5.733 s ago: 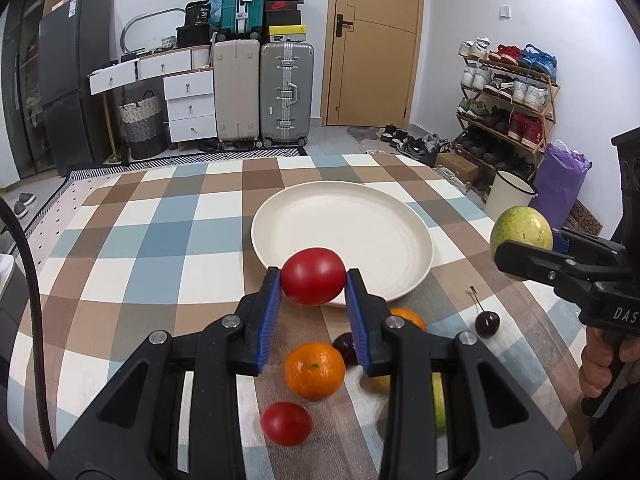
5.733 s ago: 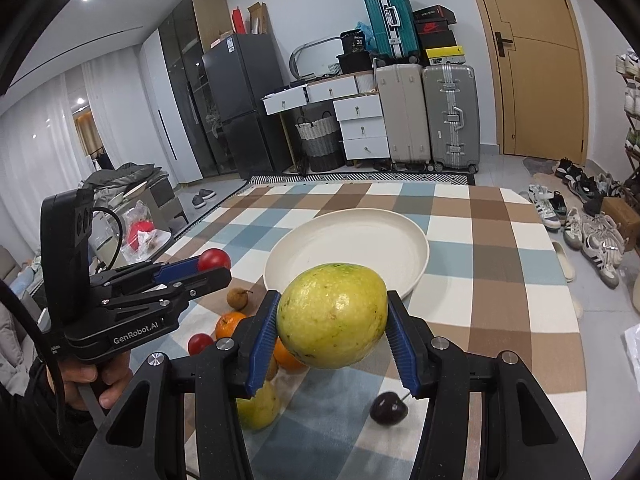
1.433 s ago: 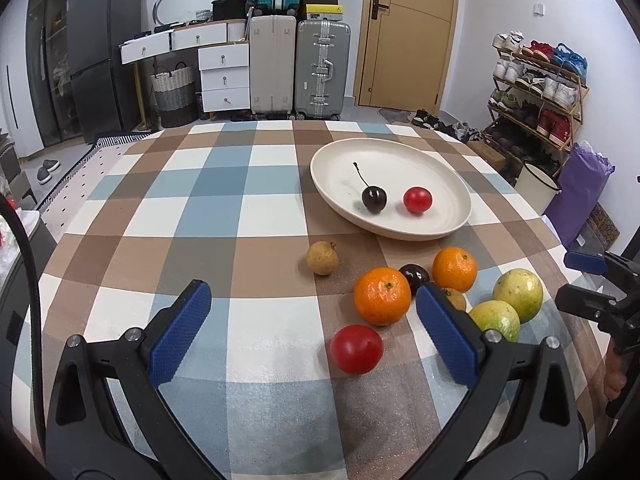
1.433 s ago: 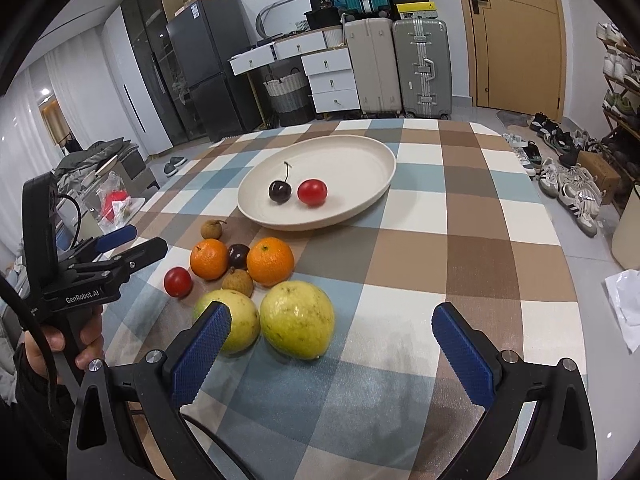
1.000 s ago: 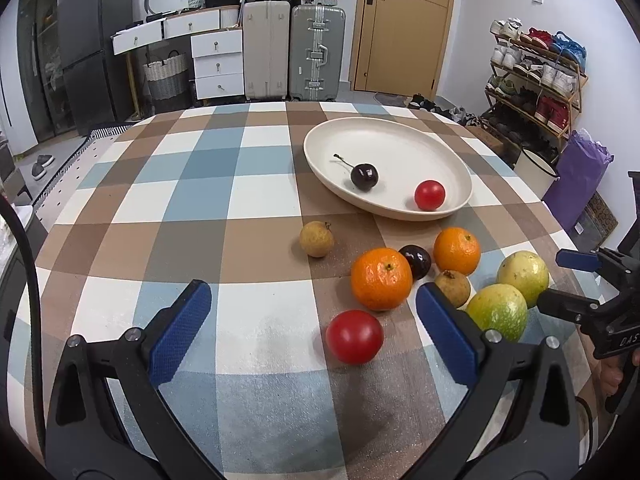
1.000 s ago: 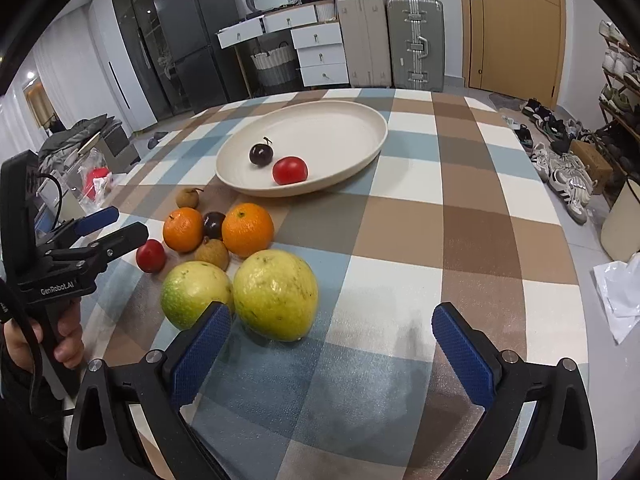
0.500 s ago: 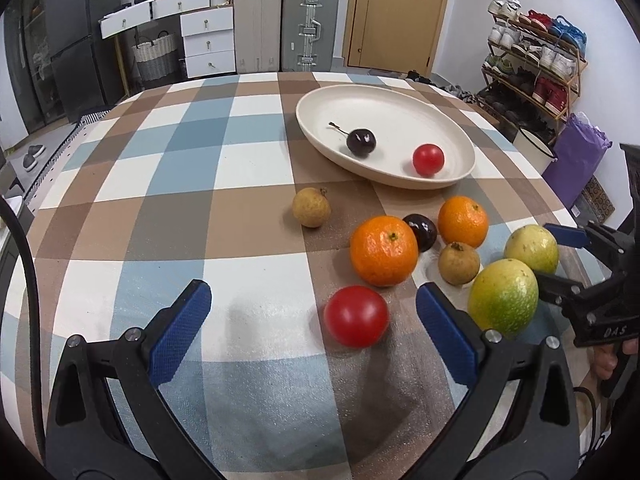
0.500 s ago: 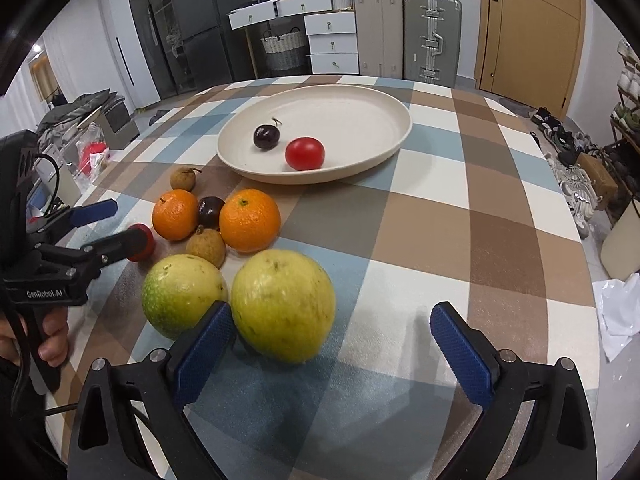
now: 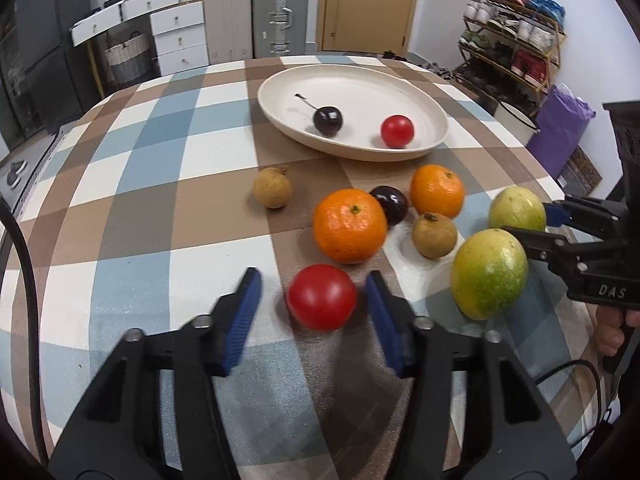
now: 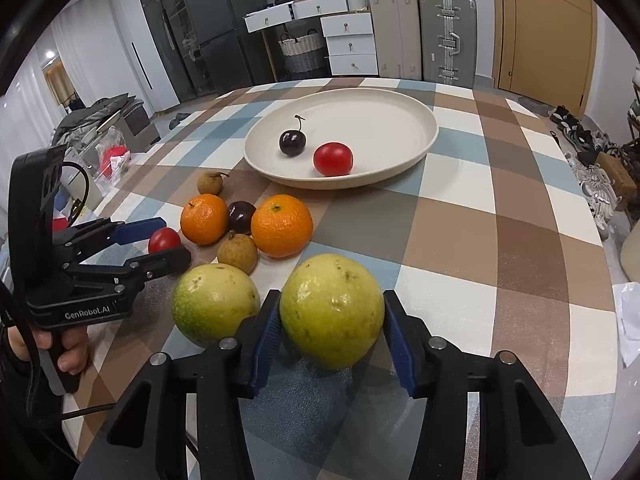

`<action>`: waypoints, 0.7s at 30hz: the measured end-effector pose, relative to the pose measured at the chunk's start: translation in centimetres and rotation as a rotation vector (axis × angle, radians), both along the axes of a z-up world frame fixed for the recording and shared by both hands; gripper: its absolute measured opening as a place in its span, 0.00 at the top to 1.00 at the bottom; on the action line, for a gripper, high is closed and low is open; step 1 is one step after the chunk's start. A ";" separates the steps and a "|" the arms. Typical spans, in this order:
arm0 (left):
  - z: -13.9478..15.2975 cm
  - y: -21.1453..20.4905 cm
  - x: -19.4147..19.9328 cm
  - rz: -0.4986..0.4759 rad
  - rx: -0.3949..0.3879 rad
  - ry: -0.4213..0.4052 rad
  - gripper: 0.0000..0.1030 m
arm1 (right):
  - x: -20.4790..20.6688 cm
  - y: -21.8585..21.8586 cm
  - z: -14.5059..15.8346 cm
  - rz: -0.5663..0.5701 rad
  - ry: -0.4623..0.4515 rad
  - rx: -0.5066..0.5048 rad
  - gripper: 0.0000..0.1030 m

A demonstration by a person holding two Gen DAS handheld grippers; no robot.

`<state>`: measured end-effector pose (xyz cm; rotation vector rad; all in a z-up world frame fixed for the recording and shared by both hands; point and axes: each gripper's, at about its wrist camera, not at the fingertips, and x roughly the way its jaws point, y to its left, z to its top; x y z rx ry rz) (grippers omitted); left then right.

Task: Organize fruits
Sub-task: 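Grasp the second red tomato with the left gripper while the right gripper grasps the pomelo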

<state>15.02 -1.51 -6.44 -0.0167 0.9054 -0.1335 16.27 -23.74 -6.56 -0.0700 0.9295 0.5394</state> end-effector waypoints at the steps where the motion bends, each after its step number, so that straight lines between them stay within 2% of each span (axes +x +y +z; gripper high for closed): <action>1: 0.0 -0.2 0.0 -0.013 0.002 -0.001 0.72 | -0.1 -0.1 0.0 -0.003 0.000 0.001 0.51; 21: 0.8 1.0 -0.6 -0.004 -0.072 -0.024 0.72 | -0.6 0.2 0.1 -0.058 -0.026 -0.008 0.52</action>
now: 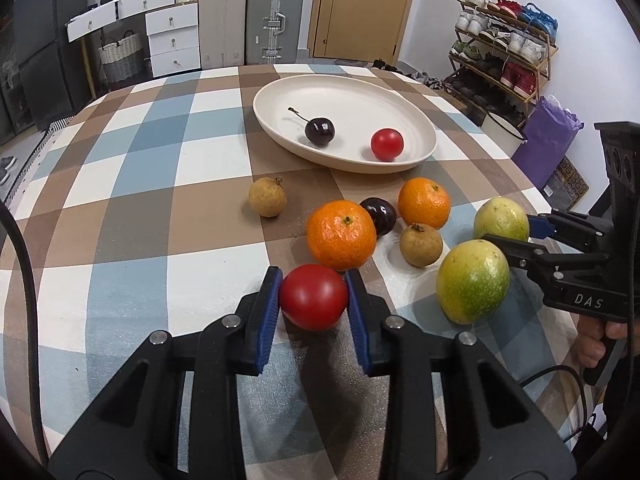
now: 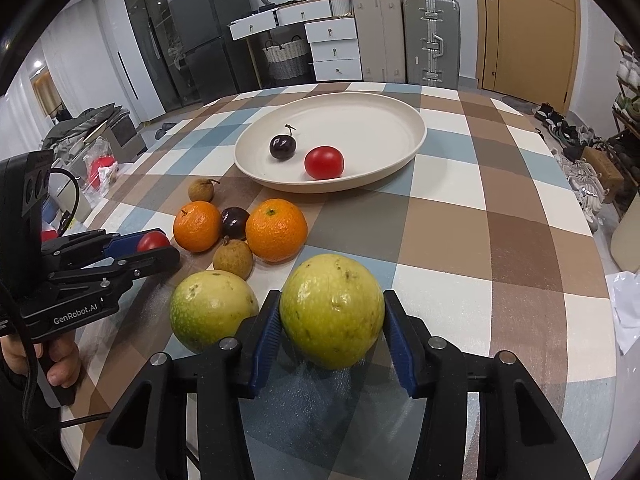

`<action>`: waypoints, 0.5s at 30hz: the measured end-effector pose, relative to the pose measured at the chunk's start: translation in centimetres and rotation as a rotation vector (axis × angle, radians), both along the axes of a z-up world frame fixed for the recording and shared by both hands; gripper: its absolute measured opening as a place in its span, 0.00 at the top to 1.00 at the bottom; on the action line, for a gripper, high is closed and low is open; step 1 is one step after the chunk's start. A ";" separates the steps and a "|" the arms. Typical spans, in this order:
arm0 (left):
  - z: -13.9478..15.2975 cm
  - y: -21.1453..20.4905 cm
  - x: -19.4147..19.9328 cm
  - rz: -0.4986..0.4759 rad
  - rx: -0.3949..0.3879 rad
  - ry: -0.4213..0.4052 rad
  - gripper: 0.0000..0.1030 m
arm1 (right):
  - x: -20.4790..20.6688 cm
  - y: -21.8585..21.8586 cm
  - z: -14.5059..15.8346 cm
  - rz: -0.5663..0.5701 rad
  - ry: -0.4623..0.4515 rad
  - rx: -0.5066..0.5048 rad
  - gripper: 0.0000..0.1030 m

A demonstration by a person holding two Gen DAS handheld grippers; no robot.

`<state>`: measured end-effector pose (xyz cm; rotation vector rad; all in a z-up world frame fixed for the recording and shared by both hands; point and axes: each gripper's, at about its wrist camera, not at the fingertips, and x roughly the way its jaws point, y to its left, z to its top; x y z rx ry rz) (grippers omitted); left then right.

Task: Organize fruits
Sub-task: 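Grasp the second red tomato with the left gripper while the right gripper grasps the pomelo, then carry the tomato and pomelo to the plate and release both grippers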

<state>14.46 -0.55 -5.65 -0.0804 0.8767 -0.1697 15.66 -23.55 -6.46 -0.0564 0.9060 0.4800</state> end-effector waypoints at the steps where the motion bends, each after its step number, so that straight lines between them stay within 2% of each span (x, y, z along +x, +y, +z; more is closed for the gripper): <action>1: 0.1 0.2 0.0 0.006 -0.008 -0.003 0.72 | 0.0 0.0 0.1 -0.003 -0.004 0.003 0.52; 15: 1.5 2.6 -0.5 0.081 -0.036 -0.059 0.72 | -0.8 -2.0 3.5 -0.051 -0.084 0.089 0.52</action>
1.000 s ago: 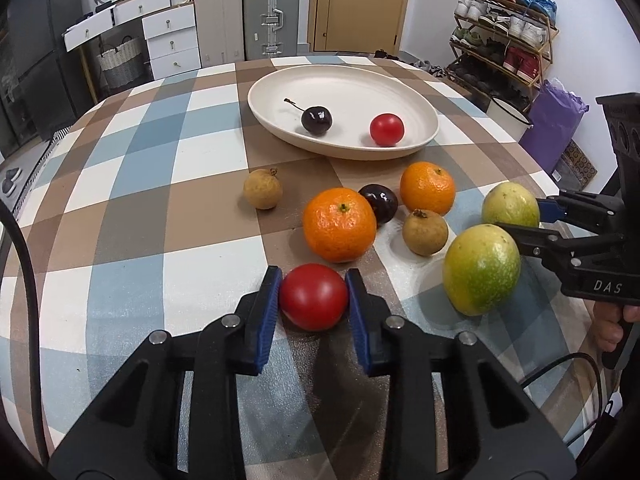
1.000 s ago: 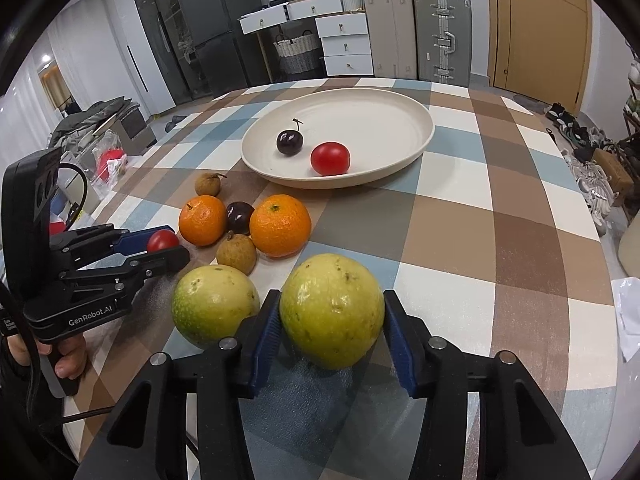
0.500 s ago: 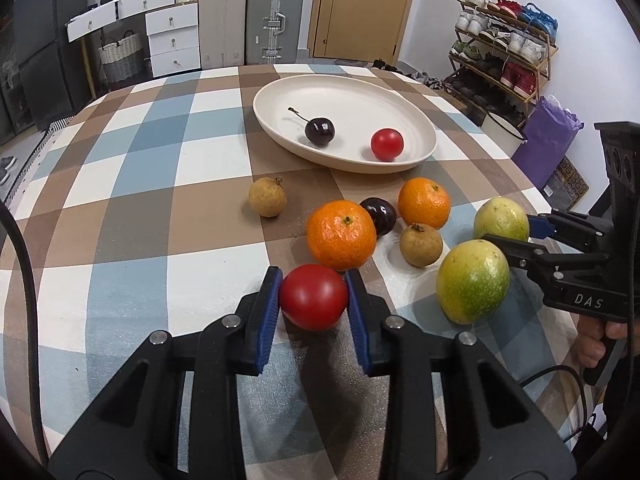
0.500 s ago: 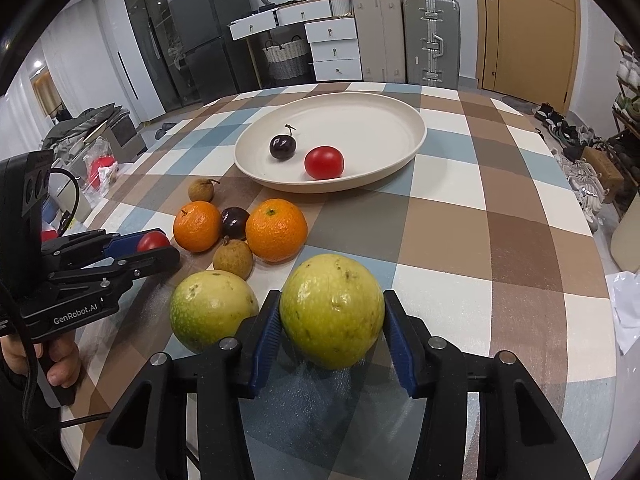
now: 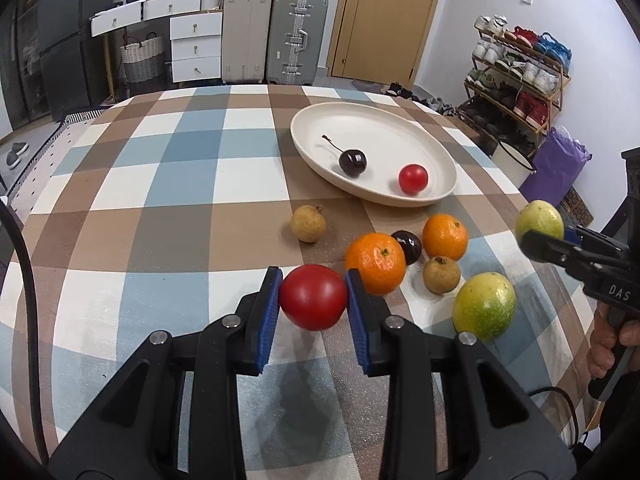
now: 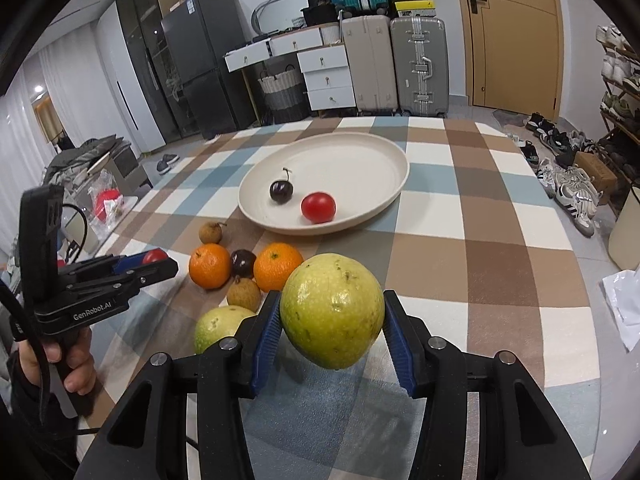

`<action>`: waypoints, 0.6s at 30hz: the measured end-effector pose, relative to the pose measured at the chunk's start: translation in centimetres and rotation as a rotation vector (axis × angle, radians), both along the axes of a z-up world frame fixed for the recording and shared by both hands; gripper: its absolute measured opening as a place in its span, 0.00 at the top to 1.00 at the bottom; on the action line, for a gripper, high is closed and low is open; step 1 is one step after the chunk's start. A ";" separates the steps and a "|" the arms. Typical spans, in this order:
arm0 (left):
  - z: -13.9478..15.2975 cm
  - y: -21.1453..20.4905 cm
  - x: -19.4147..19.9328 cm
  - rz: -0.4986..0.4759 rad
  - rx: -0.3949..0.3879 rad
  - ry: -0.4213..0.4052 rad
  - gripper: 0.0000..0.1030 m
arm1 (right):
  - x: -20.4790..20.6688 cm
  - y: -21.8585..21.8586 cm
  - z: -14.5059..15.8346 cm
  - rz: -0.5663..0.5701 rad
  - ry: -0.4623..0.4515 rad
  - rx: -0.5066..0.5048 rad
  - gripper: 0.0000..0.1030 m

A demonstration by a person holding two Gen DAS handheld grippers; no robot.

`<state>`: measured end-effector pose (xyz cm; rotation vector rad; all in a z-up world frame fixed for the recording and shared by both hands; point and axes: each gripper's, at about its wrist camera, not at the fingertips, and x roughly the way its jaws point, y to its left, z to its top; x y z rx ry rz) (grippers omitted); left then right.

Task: Organize fruits
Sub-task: 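Carry the tomato and pomelo to the plate and release both grippers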

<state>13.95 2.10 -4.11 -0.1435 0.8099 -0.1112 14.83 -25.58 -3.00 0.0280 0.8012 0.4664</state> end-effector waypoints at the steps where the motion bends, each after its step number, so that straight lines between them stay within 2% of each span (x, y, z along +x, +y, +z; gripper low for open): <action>1: 0.1 0.2 0.0 0.003 -0.004 -0.005 0.72 | -0.1 -0.2 0.4 -0.004 -0.010 0.007 0.52; 8: 1.0 0.4 -0.2 0.014 -0.013 -0.035 0.72 | -0.2 -1.4 2.3 -0.026 -0.047 0.053 0.52; 12: 1.8 0.1 -0.6 0.018 -0.009 -0.055 0.72 | 0.3 -2.3 3.1 -0.050 -0.059 0.113 0.52; 18: 2.8 -0.9 -0.5 0.004 -0.002 -0.060 0.72 | 1.0 -2.5 3.5 -0.038 -0.059 0.120 0.52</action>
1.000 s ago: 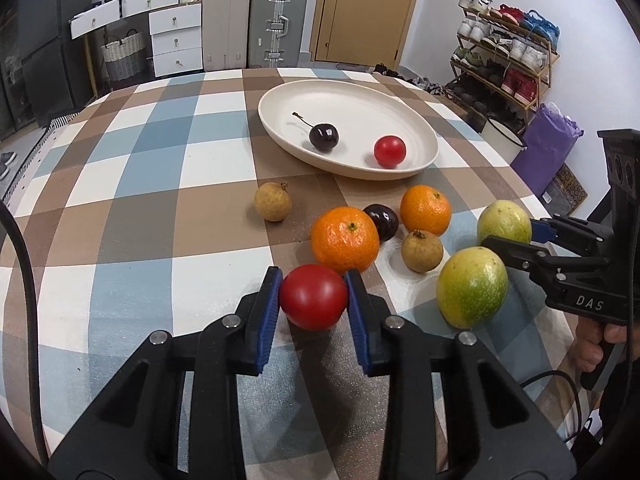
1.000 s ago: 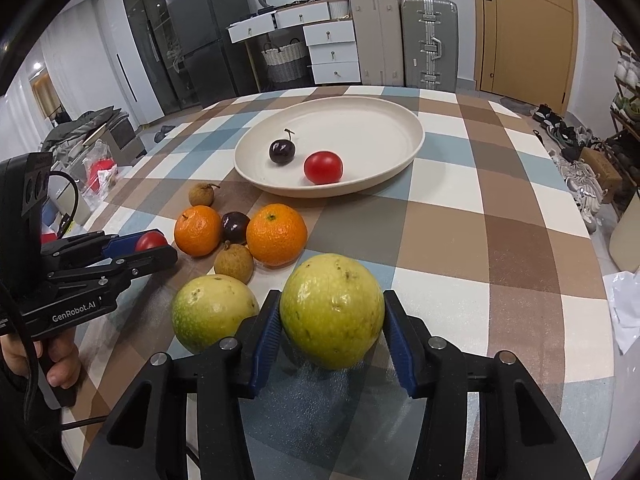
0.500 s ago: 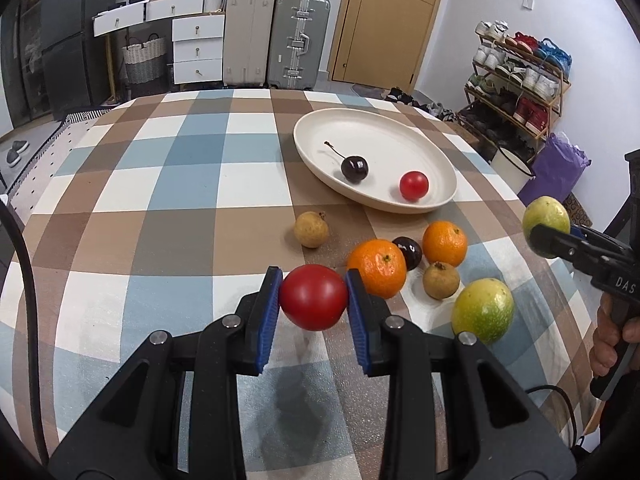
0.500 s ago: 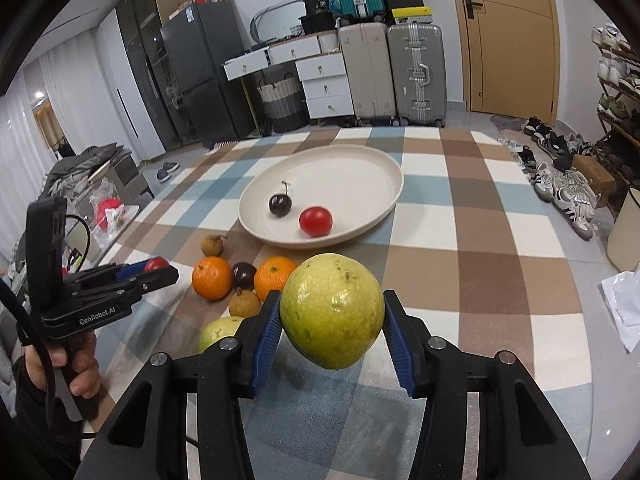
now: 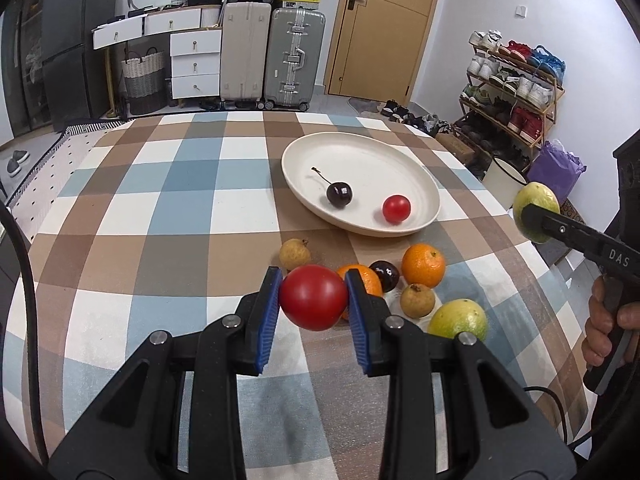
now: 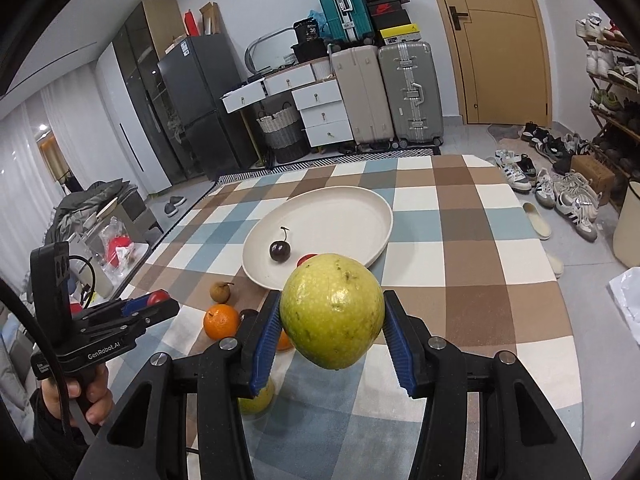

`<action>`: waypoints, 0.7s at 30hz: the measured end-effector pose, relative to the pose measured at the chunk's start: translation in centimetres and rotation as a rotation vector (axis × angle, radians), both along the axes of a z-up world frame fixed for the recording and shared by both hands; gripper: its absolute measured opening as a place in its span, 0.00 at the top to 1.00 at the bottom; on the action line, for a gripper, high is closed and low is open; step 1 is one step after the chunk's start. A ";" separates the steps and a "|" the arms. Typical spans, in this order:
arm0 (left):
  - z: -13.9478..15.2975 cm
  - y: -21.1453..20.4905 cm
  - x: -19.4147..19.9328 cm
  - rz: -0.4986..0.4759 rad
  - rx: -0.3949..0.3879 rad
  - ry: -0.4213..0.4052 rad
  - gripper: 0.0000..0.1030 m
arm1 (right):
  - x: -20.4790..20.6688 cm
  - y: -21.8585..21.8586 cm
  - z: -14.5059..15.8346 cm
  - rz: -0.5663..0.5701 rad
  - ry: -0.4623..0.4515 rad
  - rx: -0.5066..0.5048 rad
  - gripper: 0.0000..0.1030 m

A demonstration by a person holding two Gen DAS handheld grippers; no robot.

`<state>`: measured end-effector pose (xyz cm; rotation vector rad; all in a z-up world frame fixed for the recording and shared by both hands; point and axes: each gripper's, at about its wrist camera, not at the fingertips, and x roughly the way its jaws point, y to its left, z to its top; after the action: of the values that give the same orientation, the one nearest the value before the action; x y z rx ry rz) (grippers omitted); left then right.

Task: Organize fruits
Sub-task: 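Carry the tomato and pomelo to the plate and release both grippers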

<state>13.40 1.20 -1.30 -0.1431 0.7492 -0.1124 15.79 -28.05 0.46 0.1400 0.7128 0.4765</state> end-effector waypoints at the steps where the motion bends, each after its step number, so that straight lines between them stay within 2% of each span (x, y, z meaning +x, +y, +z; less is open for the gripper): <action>1: 0.2 -0.2 0.0 -0.001 0.004 -0.002 0.72 | 0.1 0.0 0.0 0.003 0.001 0.003 0.52; 13: 2.4 -3.0 2.9 -0.032 0.051 -0.018 0.72 | 2.9 -0.5 0.0 0.031 0.000 0.030 0.52; 21: 2.7 -4.0 5.8 -0.042 0.053 -0.017 0.72 | 5.2 -0.6 -0.9 0.033 0.021 0.042 0.52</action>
<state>19.23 -2.85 1.36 -0.0758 0.7379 -0.1339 20.99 -28.66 -0.41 0.1725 0.7265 0.5227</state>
